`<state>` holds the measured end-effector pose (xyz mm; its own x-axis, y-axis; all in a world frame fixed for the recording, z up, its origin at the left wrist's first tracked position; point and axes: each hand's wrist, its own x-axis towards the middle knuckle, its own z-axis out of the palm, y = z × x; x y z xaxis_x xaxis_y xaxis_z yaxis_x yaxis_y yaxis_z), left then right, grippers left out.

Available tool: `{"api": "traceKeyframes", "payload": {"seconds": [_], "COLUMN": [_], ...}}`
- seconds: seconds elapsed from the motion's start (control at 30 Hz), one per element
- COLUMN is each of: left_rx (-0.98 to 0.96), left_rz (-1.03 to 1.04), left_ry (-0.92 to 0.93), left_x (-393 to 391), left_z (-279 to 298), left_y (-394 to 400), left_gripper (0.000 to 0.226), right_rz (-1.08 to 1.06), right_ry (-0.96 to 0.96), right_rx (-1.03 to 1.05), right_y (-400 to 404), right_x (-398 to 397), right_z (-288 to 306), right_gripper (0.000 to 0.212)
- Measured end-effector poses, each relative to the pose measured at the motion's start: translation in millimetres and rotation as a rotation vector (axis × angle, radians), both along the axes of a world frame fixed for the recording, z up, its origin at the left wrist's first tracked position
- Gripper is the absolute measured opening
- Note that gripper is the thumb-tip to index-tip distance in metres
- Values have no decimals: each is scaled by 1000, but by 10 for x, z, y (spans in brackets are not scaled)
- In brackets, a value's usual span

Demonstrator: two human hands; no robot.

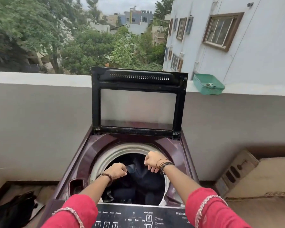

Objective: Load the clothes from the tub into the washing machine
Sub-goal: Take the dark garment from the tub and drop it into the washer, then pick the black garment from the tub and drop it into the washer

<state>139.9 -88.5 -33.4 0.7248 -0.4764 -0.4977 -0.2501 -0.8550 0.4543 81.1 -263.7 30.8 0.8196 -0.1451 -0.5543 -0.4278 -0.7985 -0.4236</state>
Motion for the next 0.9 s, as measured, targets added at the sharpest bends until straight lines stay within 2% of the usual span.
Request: {"api": "traceKeyframes", "payload": {"seconds": [0.03, 0.17, 0.27, 0.43, 0.53, 0.67, 0.9], "left_rx": [-51, -141, -235, -396, -425, -427, -200], "left_rz": [45, 155, 138, 74, -13, -54, -191], "left_ry": [22, 63, 72, 7, -8, 47, 118], "left_x": [-22, -100, -261, -637, -892, -1259, -1785], "left_z": [38, 218, 388, 706, 777, 735, 117], "left_y": [-50, -328, -638, -1311, -1781, -2474, -3576], "left_gripper": [14, 19, 20, 37, 40, 33, 23], "right_rz": [-14, -36, -100, -228, -331, -496, -685], "right_ry": [-38, -173, -273, -344, -297, -208, -63], "right_rx": [-15, -144, -176, -162, -153, -164, -87], "right_y": [-15, -131, -274, -753, -1182, -1808, -2714], "right_x": [-15, -109, -242, -649, -1002, -1553, -2451], "right_z": [-3, 103, 149, 274, 221, 23, -466], "right_gripper": [24, 26, 26, 27, 25, 26, 20]}}
